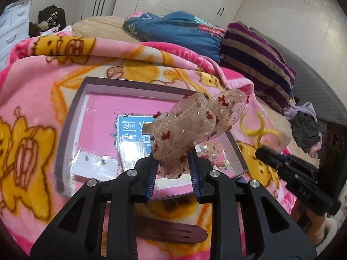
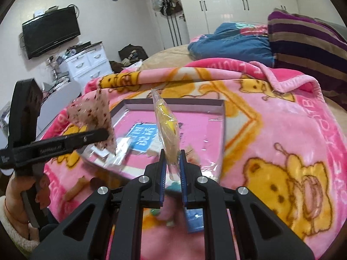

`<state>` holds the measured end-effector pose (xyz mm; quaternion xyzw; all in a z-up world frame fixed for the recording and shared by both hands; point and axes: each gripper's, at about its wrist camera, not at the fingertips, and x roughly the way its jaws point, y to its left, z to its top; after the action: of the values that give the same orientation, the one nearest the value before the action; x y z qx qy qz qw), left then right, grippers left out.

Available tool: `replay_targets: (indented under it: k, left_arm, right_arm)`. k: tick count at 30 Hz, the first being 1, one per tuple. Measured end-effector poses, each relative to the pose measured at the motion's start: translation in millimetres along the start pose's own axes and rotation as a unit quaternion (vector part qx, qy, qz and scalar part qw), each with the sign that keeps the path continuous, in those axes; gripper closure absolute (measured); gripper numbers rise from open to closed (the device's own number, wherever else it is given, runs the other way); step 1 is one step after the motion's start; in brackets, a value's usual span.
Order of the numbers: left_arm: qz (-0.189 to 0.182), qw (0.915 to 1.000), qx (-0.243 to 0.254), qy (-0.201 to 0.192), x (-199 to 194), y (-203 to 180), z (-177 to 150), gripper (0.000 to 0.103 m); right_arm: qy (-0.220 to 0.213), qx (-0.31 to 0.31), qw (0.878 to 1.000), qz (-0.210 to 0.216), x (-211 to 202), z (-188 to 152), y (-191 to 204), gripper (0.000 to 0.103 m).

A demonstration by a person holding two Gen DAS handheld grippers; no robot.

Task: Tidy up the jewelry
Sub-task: 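Carry the bow over the box with the left tool while the right carries the bangle bag, then release the bow in the box with the left tool while the right drops the bangle bag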

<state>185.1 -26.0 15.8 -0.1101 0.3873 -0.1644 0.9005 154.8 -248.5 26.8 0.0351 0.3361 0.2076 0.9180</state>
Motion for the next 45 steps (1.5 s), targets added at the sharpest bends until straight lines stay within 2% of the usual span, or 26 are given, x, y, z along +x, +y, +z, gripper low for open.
replay_targets:
  k: [9,14,23,29,36,38,42,45]
  left_arm:
    - [0.006,0.9996,0.015,0.021,24,-3,3,0.083]
    - [0.007,0.9993,0.020,0.031,32,-3,0,0.078]
    - [0.007,0.9990,0.021,0.039,38,0,-2,0.072]
    - [0.008,0.9989,0.020,0.042,39,2,-2,0.062]
    - [0.007,0.9991,0.017,0.039,36,4,-2,0.061]
    - [0.006,0.9992,0.015,0.036,35,5,-1,0.057]
    - [0.010,0.9993,0.014,0.034,32,6,0,0.052]
    - [0.014,0.9992,0.016,0.033,30,6,-1,0.048]
  right_arm:
    - [0.013,0.032,0.999,-0.010,22,3,-18,0.092]
    - [0.022,0.037,0.999,-0.024,35,2,-23,0.092]
    - [0.035,0.045,0.997,-0.047,53,-2,-30,0.092]
    - [0.040,0.050,0.997,-0.047,58,-3,-31,0.091]
    - [0.047,0.052,0.997,-0.044,60,-3,-30,0.090]
    - [0.048,0.052,0.997,-0.044,60,-3,-30,0.089]
    - [0.045,0.054,0.996,-0.048,57,-4,-29,0.072]
    - [0.043,0.056,0.996,-0.047,54,-5,-29,0.065]
